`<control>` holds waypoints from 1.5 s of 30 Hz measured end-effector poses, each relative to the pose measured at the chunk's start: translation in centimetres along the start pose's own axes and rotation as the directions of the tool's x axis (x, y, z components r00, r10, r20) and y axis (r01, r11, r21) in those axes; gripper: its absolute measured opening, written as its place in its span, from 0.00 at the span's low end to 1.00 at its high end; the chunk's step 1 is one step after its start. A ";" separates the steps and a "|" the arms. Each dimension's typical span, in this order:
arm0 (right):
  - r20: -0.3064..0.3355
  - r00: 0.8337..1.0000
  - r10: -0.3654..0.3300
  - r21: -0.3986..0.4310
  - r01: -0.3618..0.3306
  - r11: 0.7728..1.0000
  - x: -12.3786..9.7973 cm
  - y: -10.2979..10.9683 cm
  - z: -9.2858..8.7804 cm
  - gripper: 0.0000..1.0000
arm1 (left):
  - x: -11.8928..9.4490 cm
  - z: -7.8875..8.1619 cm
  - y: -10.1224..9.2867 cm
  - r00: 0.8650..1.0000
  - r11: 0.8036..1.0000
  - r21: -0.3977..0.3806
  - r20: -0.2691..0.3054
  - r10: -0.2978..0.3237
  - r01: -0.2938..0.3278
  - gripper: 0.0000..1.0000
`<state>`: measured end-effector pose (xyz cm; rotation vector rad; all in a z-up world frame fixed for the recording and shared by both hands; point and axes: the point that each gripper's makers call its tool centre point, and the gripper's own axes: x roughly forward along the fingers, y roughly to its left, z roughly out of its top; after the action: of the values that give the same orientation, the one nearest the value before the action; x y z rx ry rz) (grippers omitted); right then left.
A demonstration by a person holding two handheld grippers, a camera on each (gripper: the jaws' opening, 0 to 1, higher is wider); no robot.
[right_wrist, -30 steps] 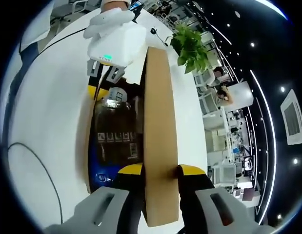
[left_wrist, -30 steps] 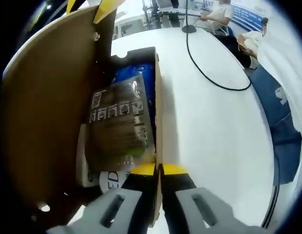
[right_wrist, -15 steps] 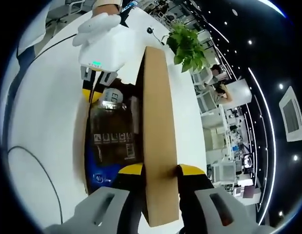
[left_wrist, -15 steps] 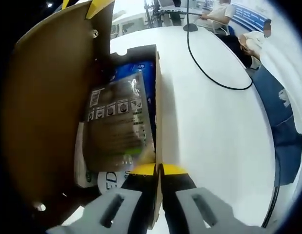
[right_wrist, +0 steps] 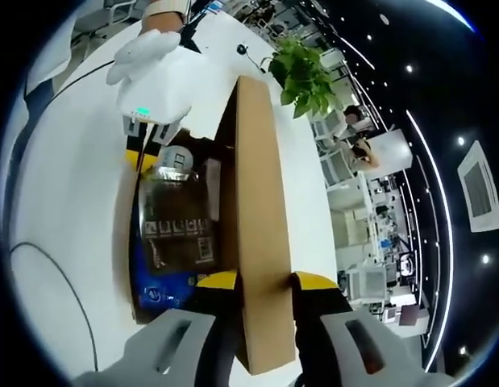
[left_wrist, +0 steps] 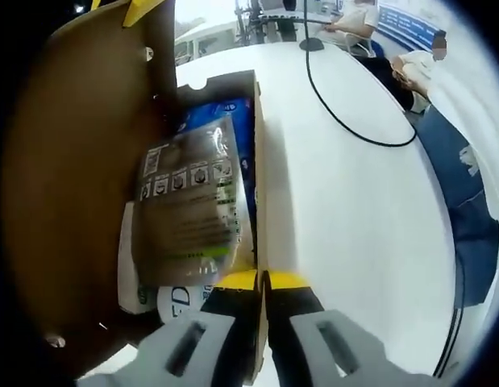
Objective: Operate the shoe box by opening the lid, removing the specified soft item, and placing it in the target area until the item is outside and the box remains undamaged.
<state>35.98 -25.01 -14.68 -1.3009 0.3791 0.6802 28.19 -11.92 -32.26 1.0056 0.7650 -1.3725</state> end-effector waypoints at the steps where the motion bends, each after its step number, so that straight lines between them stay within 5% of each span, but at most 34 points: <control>1: 0.000 1.000 -0.002 -0.001 0.002 1.000 0.1 -0.1 0.0 0.23 | 0.1 0.0 0.0 1.000 1.000 0.000 0.001 -0.001 0.001 0.02; 45: -0.003 0.989 -0.146 -0.063 0.145 0.987 1.9 -3.3 -0.6 0.17 | 0.8 0.0 0.0 1.000 1.000 0.016 0.004 -0.019 0.019 0.01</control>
<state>39.63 -25.52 -13.52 -1.3768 0.2674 0.5682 28.28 -12.25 -33.01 1.0098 0.7630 -1.3990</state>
